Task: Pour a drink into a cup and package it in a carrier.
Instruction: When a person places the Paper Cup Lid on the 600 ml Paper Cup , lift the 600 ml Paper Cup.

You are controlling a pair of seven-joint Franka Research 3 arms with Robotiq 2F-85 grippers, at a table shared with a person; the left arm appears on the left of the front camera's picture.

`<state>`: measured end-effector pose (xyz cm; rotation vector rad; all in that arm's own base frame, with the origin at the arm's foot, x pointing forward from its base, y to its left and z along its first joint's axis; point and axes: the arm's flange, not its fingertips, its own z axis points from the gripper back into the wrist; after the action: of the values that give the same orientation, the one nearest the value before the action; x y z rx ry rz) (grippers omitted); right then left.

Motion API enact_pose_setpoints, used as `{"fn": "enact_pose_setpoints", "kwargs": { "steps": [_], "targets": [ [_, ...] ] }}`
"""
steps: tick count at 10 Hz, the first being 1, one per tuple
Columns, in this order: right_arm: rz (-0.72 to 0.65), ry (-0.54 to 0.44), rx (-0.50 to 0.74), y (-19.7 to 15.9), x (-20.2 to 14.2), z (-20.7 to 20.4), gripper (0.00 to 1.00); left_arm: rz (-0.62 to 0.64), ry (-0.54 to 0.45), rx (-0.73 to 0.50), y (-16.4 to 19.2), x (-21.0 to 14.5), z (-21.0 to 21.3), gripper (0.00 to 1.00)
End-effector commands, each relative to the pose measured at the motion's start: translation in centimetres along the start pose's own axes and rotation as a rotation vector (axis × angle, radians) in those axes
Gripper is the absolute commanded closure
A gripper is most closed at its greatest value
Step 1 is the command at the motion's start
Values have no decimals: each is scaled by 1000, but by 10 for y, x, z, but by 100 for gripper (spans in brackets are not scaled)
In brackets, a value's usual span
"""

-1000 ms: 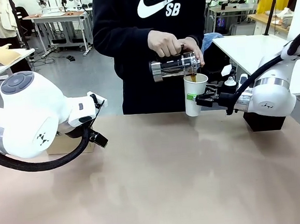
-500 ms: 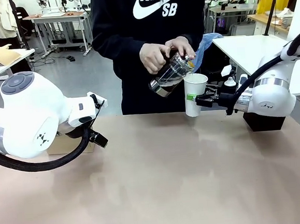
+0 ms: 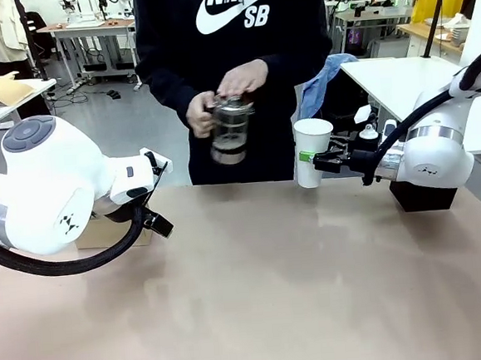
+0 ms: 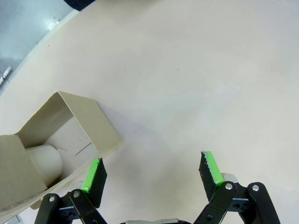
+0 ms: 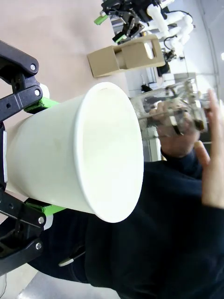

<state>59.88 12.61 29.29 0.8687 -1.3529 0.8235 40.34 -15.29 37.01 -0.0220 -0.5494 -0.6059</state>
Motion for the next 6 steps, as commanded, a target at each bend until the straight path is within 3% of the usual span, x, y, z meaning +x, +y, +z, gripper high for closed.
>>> {"fn": "enact_pose_setpoints", "kwargs": {
  "steps": [1,6],
  "targets": [
    [5,-16,-10,1,3,-3,19,2,-1,-2,1,0,0,0],
    [5,-16,-10,1,3,-3,19,2,-1,-2,1,0,0,0]
  ]
}}
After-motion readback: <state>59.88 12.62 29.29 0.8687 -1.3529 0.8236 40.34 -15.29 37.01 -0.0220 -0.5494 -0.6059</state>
